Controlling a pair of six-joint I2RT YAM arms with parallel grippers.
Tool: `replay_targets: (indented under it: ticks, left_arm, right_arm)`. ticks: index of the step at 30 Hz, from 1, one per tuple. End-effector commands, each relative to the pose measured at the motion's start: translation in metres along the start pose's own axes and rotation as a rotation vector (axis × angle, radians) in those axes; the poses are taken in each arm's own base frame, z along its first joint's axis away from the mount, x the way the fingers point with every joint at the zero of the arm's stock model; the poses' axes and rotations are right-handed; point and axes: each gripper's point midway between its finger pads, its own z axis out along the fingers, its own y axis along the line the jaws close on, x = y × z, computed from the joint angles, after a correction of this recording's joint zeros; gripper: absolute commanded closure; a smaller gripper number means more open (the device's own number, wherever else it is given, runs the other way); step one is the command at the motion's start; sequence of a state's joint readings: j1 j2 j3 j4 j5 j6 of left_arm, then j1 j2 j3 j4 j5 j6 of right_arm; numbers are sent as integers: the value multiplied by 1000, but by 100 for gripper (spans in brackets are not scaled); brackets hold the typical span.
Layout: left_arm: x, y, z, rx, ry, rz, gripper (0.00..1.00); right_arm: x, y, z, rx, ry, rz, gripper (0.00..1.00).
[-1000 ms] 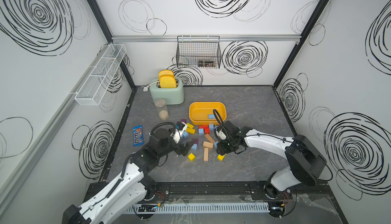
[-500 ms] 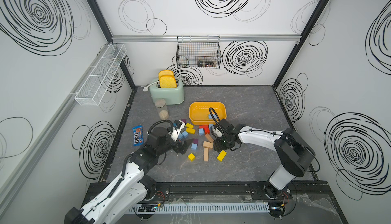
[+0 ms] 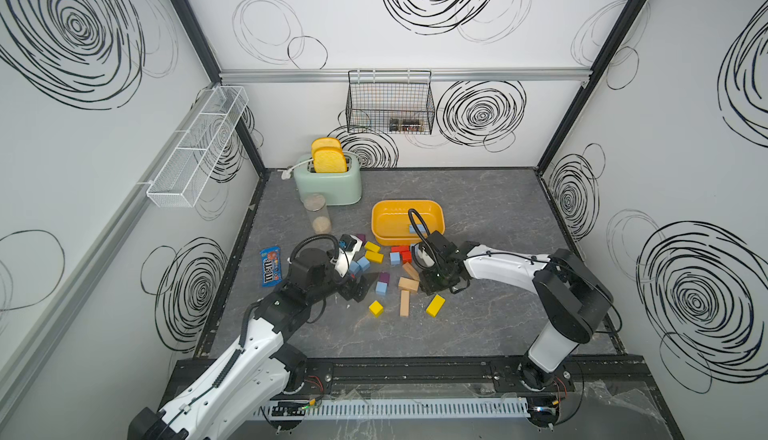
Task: Pick out the blue building blocks
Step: Pick up the building block from the center of the board.
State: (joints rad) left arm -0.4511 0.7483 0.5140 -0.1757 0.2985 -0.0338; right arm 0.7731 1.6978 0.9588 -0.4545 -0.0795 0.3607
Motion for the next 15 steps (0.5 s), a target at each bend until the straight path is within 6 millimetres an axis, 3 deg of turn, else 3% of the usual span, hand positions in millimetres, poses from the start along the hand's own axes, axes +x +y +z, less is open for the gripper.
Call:
replay_targets:
  ticks: [1,15]
  left_arm:
    - [-6,0,1,9,-35,12,4]
    - [-6,3,3,-3,-28,6,4]
  right_arm:
    - [-8,5,1,7,-16,-22,46]
    - [-6,6,-3,13,-29,-34,60]
